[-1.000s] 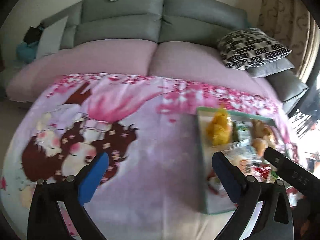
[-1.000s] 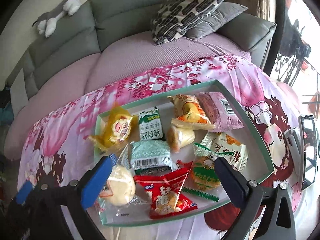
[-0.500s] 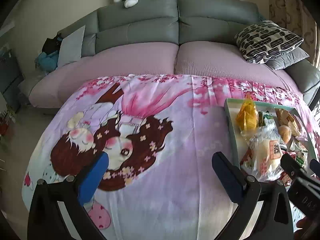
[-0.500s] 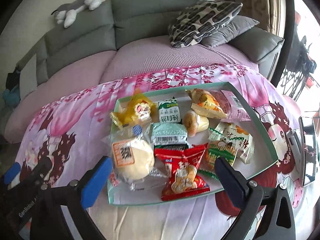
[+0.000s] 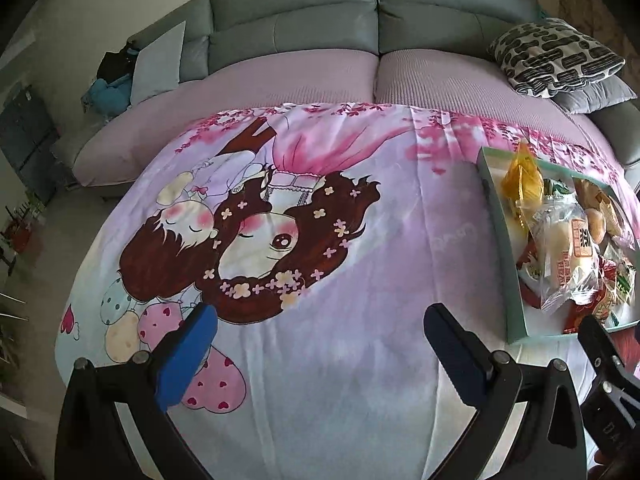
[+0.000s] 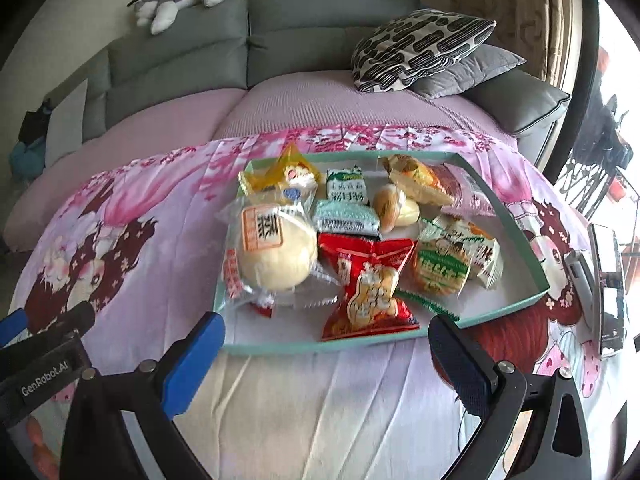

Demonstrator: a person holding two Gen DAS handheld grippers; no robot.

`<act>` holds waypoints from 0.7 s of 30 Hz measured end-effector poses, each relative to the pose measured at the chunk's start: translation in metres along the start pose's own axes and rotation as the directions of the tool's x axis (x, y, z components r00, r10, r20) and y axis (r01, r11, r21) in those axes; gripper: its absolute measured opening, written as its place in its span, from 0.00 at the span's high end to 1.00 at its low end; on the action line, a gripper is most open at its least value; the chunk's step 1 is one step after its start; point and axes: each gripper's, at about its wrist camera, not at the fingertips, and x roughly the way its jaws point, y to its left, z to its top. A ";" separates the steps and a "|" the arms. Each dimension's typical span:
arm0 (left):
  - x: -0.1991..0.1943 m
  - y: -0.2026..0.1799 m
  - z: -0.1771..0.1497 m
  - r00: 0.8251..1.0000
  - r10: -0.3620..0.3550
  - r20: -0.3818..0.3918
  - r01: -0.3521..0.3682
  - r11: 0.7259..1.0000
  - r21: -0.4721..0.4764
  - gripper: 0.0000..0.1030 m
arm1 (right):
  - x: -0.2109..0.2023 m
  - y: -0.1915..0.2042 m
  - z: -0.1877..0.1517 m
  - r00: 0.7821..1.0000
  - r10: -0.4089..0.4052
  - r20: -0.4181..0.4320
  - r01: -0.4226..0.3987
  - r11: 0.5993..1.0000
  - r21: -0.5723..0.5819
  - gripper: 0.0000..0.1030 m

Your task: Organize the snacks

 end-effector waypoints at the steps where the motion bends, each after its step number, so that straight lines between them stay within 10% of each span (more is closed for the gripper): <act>1: 0.000 0.000 0.000 1.000 -0.001 -0.001 0.001 1.000 0.001 0.00 | 0.001 0.000 -0.001 1.000 -0.001 -0.006 0.001 1.000 -0.003 0.00; 21: 0.016 -0.008 0.002 0.997 -0.045 -0.069 0.049 0.997 0.064 0.00 | 0.012 0.003 0.001 0.999 -0.015 -0.050 0.014 1.000 -0.025 0.00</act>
